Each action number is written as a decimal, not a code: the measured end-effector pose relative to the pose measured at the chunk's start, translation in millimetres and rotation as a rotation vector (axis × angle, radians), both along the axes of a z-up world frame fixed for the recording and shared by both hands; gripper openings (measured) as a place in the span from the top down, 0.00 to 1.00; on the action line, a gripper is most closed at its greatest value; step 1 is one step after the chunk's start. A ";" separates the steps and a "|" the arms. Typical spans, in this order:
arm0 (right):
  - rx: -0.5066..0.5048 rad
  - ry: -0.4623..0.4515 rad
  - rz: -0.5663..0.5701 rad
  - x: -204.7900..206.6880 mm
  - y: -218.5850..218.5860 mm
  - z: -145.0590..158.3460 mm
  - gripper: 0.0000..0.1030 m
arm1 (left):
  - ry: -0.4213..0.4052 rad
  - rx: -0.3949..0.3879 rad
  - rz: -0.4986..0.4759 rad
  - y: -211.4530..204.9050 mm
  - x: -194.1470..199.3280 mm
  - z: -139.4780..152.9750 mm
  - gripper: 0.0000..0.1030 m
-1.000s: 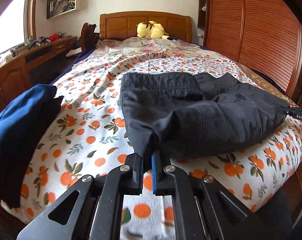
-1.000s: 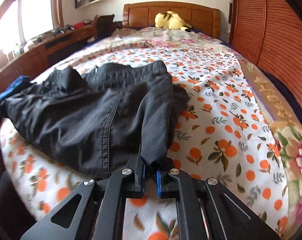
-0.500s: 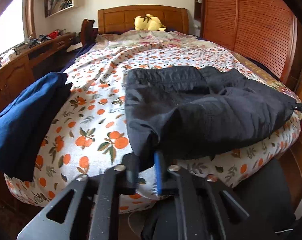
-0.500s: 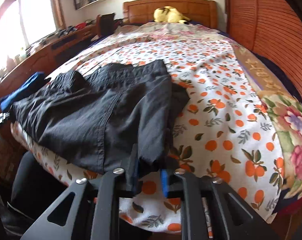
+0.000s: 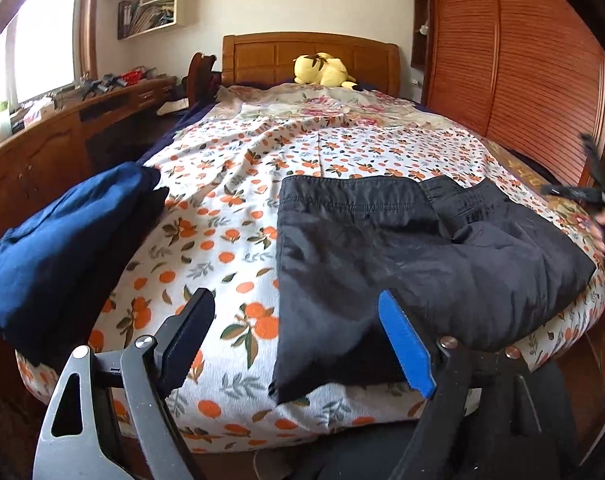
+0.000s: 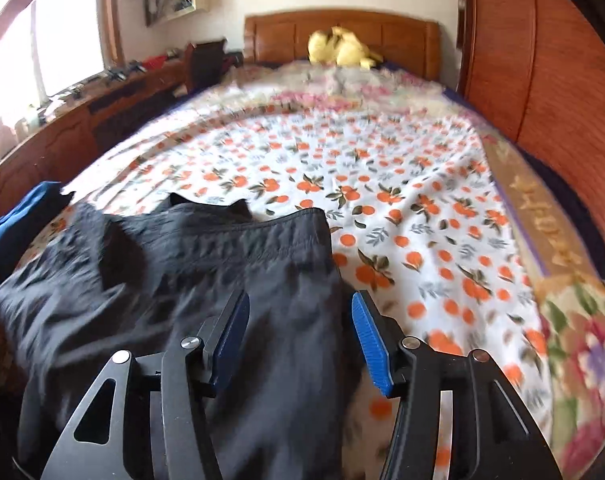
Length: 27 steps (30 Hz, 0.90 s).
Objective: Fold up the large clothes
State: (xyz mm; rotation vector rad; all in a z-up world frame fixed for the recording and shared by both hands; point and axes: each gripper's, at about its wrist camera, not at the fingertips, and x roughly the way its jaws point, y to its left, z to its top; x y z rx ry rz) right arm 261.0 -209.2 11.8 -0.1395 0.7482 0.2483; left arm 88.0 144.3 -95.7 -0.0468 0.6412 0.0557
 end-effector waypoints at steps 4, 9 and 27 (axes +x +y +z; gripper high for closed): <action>-0.015 0.057 -0.046 64.7 4.9 -14.5 0.46 | -0.022 0.018 -0.003 -6.7 8.1 6.6 0.18; 0.003 0.181 -0.092 127.1 10.0 -43.4 0.46 | -0.037 0.011 -0.031 -11.9 18.1 14.0 0.18; -0.030 0.015 -0.261 154.6 17.8 -48.0 0.92 | -0.043 0.024 -0.096 -40.5 28.4 18.8 0.18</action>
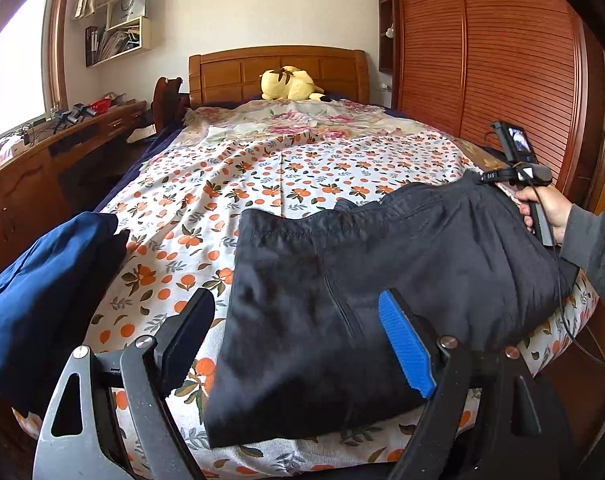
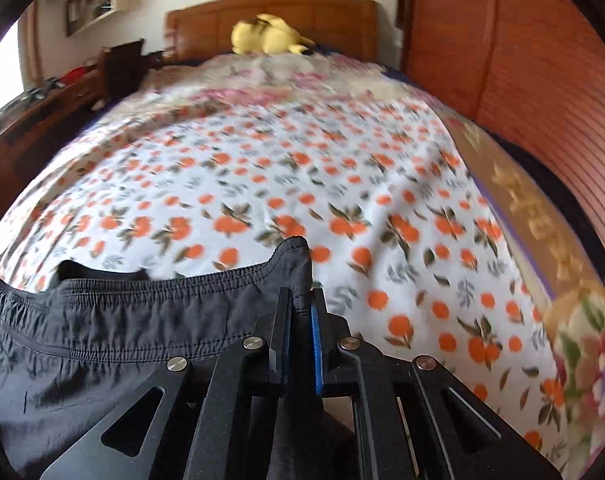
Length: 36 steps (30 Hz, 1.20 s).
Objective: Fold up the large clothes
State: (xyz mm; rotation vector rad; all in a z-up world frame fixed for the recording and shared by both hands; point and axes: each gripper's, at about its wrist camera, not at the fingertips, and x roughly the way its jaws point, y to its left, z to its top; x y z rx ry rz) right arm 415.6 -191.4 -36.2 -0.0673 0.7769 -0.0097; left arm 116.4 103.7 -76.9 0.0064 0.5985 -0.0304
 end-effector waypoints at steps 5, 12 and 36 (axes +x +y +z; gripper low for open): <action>-0.040 0.052 0.001 7.9 1.2 -12.0 0.80 | 0.004 -0.006 -0.001 0.8 -0.2 0.3 0.18; -0.087 -0.039 0.178 -25.8 44.5 20.2 0.60 | 0.009 -0.029 0.004 2.6 0.8 -5.1 0.18; -0.093 0.267 0.621 -11.2 245.0 -72.2 0.76 | 0.015 -0.056 0.041 39.3 -17.0 -17.6 0.18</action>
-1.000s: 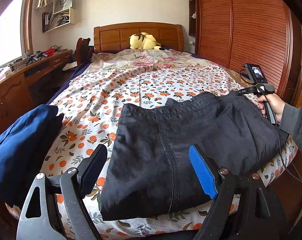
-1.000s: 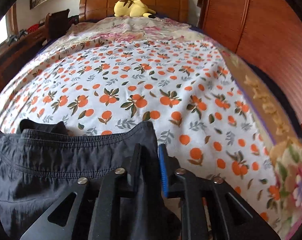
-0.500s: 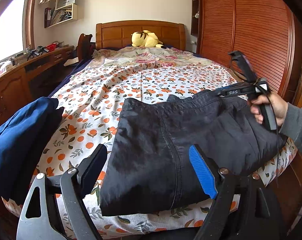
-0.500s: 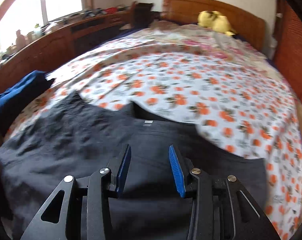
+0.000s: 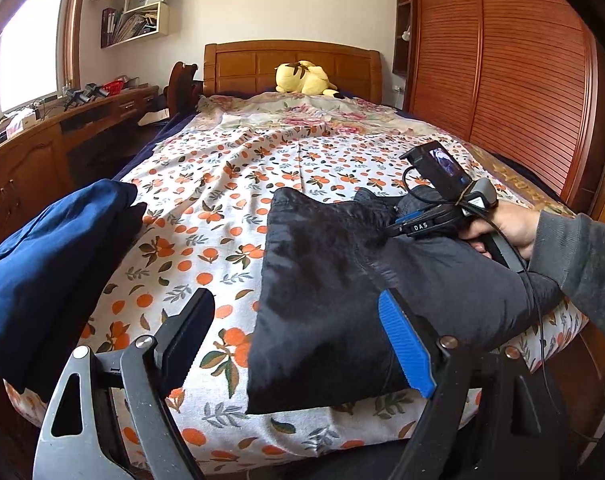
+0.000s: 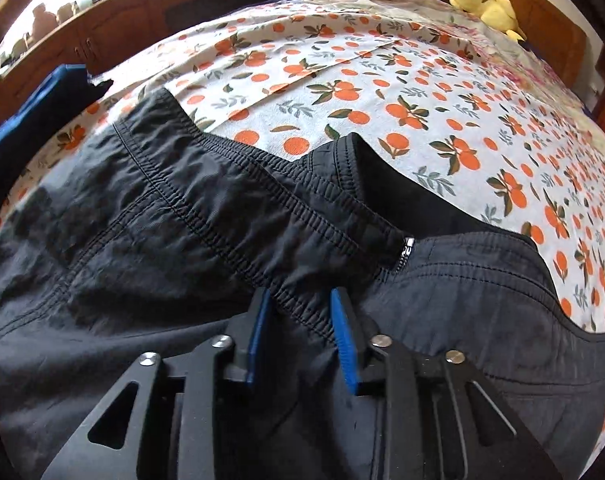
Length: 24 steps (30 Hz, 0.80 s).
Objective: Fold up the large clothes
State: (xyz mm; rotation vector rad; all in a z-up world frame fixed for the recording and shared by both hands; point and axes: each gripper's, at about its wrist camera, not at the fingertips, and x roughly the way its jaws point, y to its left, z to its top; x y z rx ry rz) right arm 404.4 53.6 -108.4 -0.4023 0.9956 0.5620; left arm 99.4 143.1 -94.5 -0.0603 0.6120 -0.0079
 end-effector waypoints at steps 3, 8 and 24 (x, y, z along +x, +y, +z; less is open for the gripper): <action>-0.019 -0.014 0.022 -1.1 4.6 1.4 0.90 | 0.001 -0.004 0.002 1.9 -0.7 -0.9 0.18; -0.020 -0.133 0.017 -12.4 13.3 20.1 0.94 | 0.007 -0.001 -0.001 -0.6 -3.1 -1.0 0.18; 0.090 -0.155 -0.087 -89.5 -109.0 70.4 0.50 | 0.019 -0.012 -0.084 -41.1 5.6 -1.3 0.18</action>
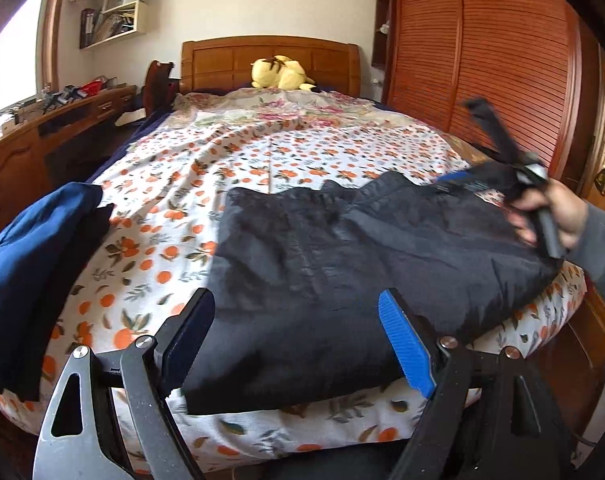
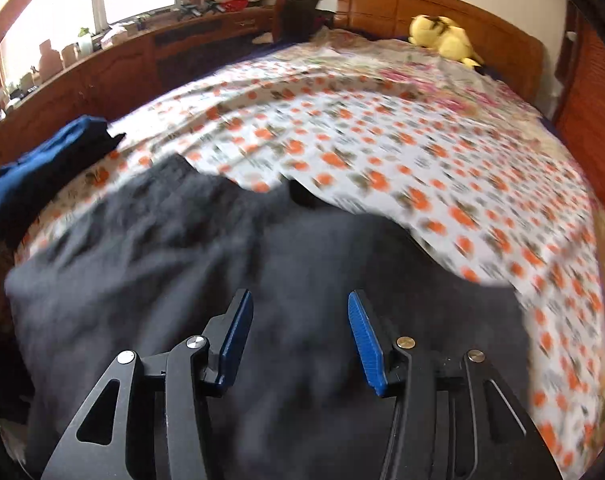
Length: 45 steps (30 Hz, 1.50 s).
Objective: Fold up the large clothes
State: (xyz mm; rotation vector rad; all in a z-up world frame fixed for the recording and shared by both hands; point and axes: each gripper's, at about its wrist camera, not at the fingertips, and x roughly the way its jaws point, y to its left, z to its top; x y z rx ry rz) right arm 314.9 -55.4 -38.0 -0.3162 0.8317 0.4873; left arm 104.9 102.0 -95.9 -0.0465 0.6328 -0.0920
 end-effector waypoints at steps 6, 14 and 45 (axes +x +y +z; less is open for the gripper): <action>-0.005 -0.014 -0.118 -81.2 -96.7 -7.1 0.50 | 0.014 0.010 -0.056 -30.4 13.4 -2.6 0.18; 0.052 0.040 -0.200 -120.4 -141.3 -46.0 0.50 | 0.047 0.012 -0.095 -56.7 18.2 -6.3 0.18; 0.169 -0.064 -0.068 -182.0 -31.3 -22.8 0.50 | 0.045 -0.029 -0.006 -9.2 -37.5 10.6 0.18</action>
